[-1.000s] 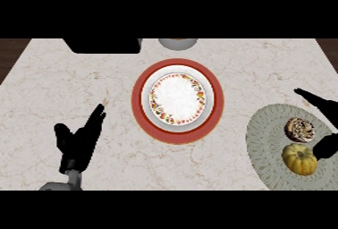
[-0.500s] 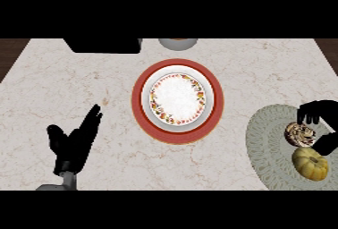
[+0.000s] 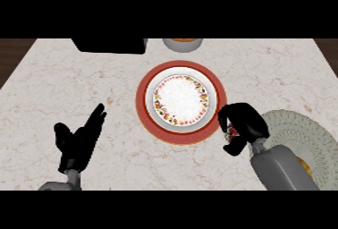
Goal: Pick the cupcake from the placemat and place it in the plate
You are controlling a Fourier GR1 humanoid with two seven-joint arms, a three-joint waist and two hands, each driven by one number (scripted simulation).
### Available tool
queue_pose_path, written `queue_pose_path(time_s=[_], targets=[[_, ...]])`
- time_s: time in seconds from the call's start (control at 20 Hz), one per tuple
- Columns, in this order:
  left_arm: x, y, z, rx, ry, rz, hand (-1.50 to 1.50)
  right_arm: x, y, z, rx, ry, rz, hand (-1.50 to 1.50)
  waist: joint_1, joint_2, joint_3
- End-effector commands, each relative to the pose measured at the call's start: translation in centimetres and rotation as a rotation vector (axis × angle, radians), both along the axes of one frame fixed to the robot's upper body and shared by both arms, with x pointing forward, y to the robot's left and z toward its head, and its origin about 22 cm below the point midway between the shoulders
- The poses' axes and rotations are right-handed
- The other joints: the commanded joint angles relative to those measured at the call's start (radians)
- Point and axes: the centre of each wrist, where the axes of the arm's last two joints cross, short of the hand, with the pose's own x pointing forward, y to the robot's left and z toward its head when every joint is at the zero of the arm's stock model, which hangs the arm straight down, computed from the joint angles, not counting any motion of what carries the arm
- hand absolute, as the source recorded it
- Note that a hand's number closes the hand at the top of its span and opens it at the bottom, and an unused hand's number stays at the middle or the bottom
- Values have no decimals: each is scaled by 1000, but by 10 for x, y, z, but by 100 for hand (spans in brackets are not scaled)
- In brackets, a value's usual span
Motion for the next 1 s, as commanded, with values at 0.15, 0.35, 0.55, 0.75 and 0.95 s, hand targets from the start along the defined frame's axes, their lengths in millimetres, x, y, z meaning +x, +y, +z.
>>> queue_pose_path(time_s=[0.15, 0.35, 0.55, 0.75, 0.95], targets=[[-5, -10, -13, -15, 81, -37, 0, -31, 125, 54, 234, -299, -20, 150, 25, -2, 17], [-3, -8, -12, -22, 79, -27, 0, -55, 149, 65, 300, -410, -136, 150, 23, 3, 18], [-5, -7, -16, -7, 88, -16, 0, -73, 163, 74, 426, -464, -292, 150, 18, 8, 19], [-2, -10, -12, -2, 73, -26, 0, -89, 180, 82, 524, -484, -414, 150, 14, 14, 19], [-5, -2, -17, -4, 80, 7, 0, -98, 188, 76, 624, -516, -505, 150, 6, 21, 19]])
